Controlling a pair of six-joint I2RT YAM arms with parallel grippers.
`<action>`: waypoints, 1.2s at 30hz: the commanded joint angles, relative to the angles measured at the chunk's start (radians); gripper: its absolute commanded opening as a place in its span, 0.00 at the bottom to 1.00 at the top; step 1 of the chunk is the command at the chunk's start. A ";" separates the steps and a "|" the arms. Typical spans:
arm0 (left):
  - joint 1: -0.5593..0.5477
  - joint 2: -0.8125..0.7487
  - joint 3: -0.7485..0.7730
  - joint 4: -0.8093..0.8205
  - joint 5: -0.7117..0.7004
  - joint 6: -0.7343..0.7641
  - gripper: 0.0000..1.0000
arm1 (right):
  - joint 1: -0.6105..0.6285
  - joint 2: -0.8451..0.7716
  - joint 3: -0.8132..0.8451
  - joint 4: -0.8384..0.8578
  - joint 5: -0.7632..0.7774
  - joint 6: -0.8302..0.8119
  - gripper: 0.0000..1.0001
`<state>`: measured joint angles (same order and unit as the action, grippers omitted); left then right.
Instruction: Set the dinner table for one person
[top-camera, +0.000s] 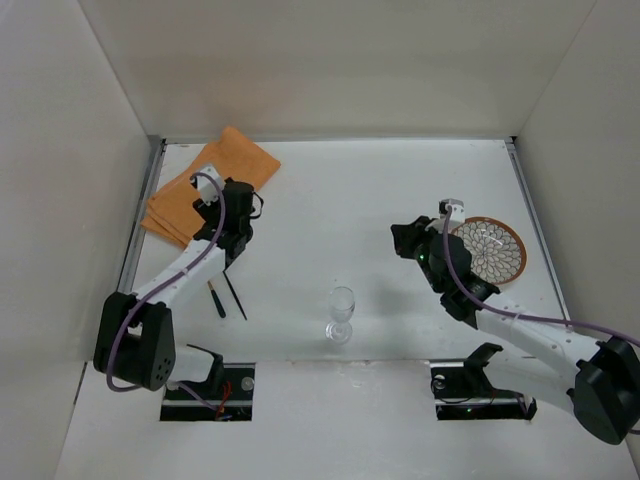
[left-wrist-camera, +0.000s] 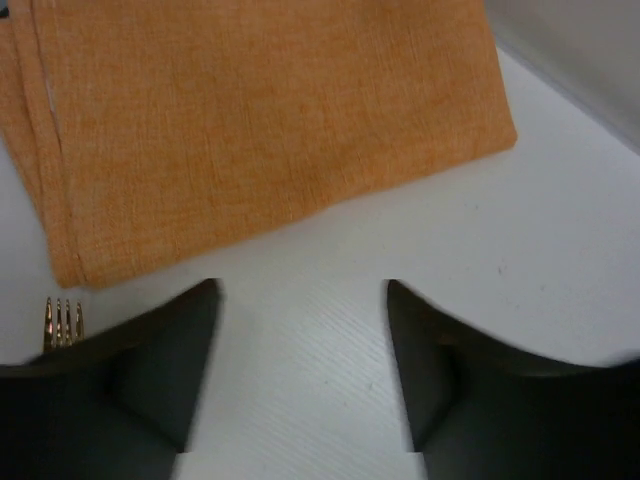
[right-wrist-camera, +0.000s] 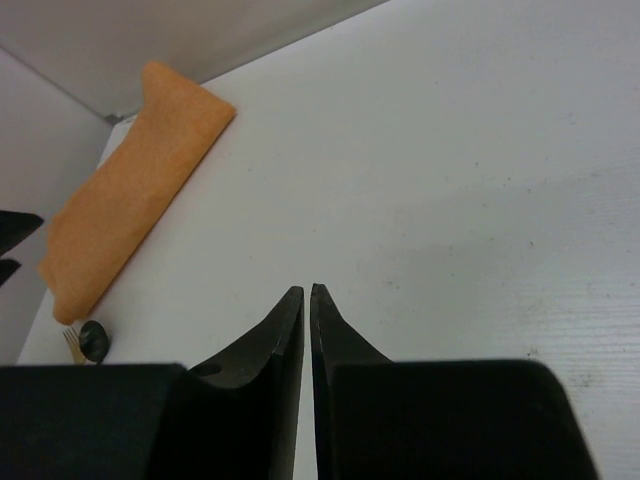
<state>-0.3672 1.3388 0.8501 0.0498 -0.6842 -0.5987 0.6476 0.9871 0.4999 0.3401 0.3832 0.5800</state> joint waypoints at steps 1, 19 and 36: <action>0.067 -0.023 -0.012 0.108 0.018 0.005 0.45 | -0.003 0.024 0.026 0.011 -0.014 0.003 0.14; 0.495 0.243 0.069 0.042 0.270 -0.162 0.54 | -0.016 0.018 0.014 0.020 -0.067 0.015 0.47; 0.460 0.427 0.124 0.091 0.321 -0.182 0.21 | -0.016 0.032 0.022 0.022 -0.081 0.014 0.53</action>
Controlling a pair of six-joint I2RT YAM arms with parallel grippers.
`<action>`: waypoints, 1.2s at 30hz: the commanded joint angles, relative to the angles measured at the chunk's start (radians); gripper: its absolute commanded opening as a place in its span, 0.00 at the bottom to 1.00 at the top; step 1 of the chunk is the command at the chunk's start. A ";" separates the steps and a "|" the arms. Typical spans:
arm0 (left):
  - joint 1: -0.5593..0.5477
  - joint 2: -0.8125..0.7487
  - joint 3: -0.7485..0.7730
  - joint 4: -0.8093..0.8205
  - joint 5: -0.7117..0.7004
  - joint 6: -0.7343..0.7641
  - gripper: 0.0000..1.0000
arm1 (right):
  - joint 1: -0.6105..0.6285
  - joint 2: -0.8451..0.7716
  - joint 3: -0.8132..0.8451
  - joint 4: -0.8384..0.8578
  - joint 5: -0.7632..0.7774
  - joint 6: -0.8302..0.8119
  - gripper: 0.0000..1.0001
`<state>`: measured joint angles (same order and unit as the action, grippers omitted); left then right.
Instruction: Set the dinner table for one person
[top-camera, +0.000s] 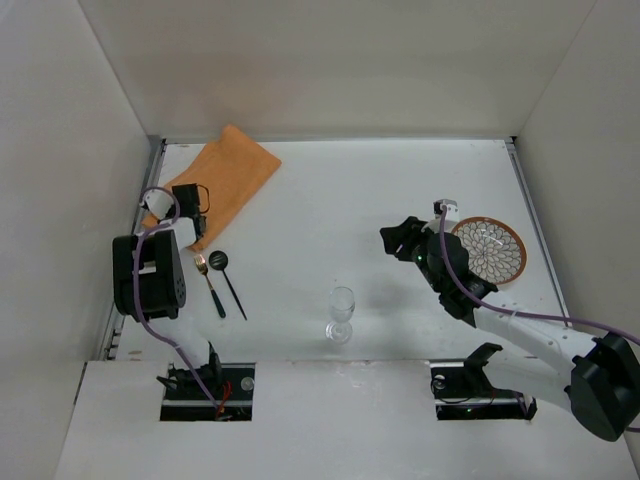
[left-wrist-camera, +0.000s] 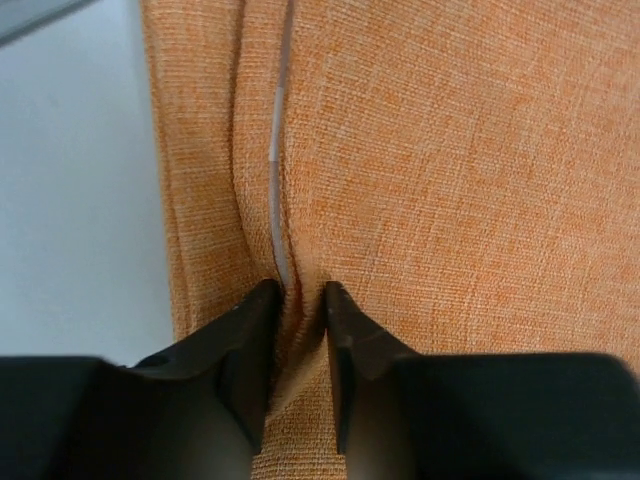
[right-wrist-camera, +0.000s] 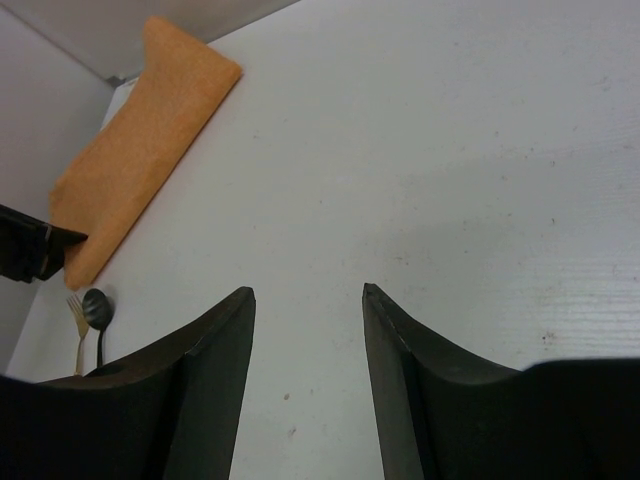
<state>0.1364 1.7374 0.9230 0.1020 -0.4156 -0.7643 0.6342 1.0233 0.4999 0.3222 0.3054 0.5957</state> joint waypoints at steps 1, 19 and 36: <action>-0.062 0.040 0.072 0.042 0.058 -0.017 0.19 | -0.005 -0.003 0.020 0.041 -0.005 -0.001 0.53; -0.445 0.252 0.396 0.061 0.129 -0.047 0.11 | -0.014 0.009 0.017 0.043 0.021 -0.010 0.53; -0.640 0.202 0.266 0.154 0.170 -0.059 0.42 | -0.044 0.004 -0.001 0.055 0.026 -0.002 0.56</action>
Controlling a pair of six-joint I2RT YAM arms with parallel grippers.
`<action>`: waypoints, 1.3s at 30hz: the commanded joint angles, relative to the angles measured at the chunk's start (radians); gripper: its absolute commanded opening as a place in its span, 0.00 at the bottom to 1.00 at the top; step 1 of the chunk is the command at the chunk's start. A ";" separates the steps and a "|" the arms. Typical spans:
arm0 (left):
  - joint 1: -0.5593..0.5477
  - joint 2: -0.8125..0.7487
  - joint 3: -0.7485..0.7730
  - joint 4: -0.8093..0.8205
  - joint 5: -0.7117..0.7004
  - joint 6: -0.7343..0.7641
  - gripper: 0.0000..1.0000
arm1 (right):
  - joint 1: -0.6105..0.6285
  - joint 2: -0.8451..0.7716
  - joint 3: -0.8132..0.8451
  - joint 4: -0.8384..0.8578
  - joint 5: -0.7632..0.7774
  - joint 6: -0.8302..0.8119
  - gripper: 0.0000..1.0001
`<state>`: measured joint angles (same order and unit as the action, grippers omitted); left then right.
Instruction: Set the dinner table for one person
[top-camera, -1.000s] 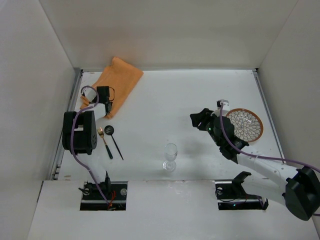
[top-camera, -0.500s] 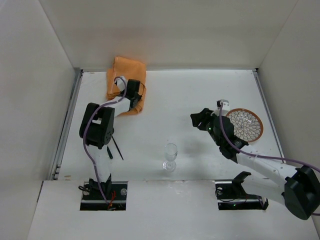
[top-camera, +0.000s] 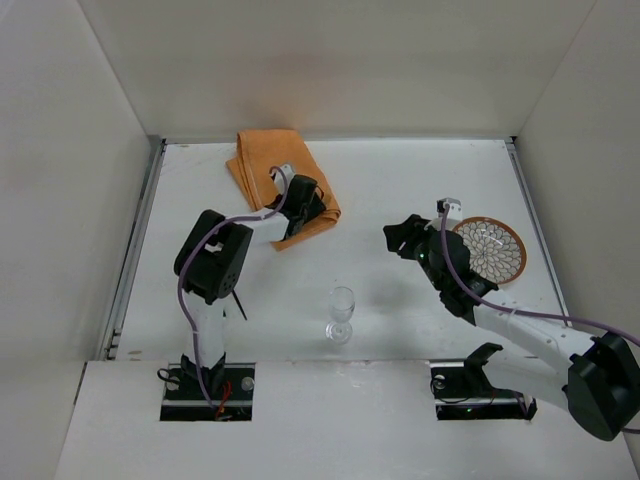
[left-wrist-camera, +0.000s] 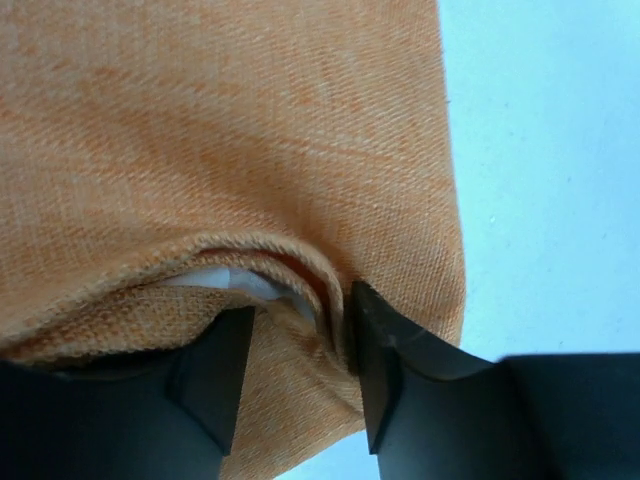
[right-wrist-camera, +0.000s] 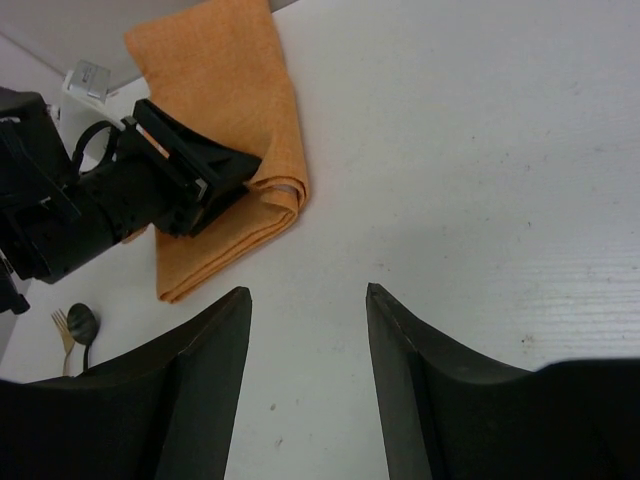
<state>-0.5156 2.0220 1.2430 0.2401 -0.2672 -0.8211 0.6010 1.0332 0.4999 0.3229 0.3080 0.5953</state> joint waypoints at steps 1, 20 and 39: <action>0.016 -0.109 -0.085 0.027 0.019 -0.001 0.47 | -0.013 -0.001 0.000 0.054 0.020 -0.002 0.56; 0.004 -0.353 -0.507 0.231 -0.202 -0.046 0.59 | -0.008 0.051 0.014 0.070 0.005 -0.015 0.56; 0.266 -0.626 -0.646 0.110 -0.032 -0.007 0.75 | 0.001 0.080 0.025 0.079 -0.007 -0.017 0.57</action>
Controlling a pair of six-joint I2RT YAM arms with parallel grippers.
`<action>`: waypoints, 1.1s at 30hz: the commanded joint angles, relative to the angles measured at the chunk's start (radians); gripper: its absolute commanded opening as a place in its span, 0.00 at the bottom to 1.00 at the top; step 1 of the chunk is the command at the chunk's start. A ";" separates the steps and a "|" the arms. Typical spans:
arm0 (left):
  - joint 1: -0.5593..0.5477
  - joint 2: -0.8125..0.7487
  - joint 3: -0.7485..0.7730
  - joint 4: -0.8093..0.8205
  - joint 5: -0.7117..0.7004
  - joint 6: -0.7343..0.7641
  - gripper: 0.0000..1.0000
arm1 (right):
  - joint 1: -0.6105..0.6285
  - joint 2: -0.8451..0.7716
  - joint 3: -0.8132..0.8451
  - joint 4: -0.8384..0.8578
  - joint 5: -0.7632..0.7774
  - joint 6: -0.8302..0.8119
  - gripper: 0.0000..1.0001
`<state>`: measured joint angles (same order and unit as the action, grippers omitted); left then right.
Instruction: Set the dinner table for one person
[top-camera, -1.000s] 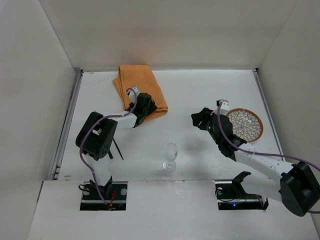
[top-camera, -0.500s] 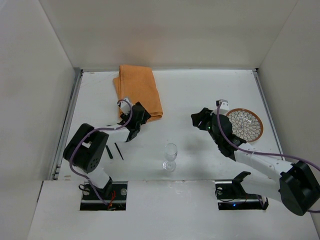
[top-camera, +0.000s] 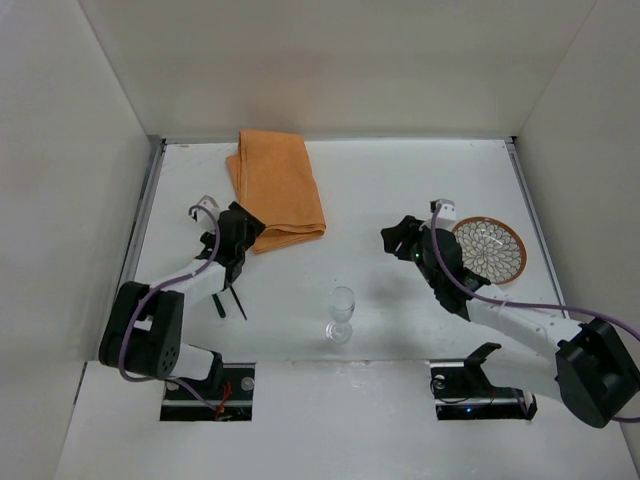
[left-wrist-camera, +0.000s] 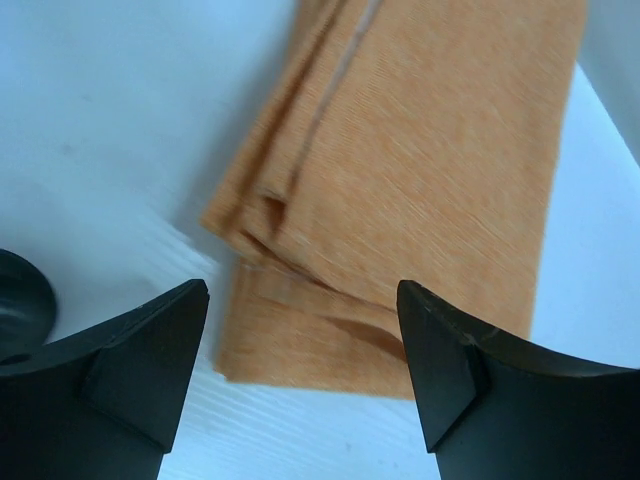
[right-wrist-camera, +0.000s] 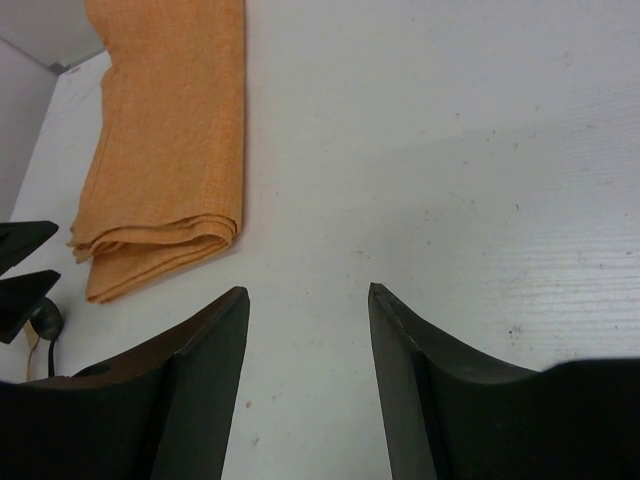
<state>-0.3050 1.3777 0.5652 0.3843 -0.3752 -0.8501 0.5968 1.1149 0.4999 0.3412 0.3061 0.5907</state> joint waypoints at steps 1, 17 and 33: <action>0.072 0.030 0.039 -0.036 0.093 0.032 0.75 | 0.005 0.000 0.026 0.055 -0.005 -0.014 0.57; 0.139 0.256 0.159 0.024 0.127 0.028 0.55 | 0.019 0.011 0.035 0.058 -0.041 -0.011 0.60; 0.103 0.201 0.232 -0.097 -0.047 0.098 0.33 | 0.021 0.025 0.040 0.062 -0.061 -0.005 0.60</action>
<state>-0.1986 1.6375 0.7490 0.3252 -0.3351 -0.7921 0.6102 1.1358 0.5022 0.3515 0.2588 0.5907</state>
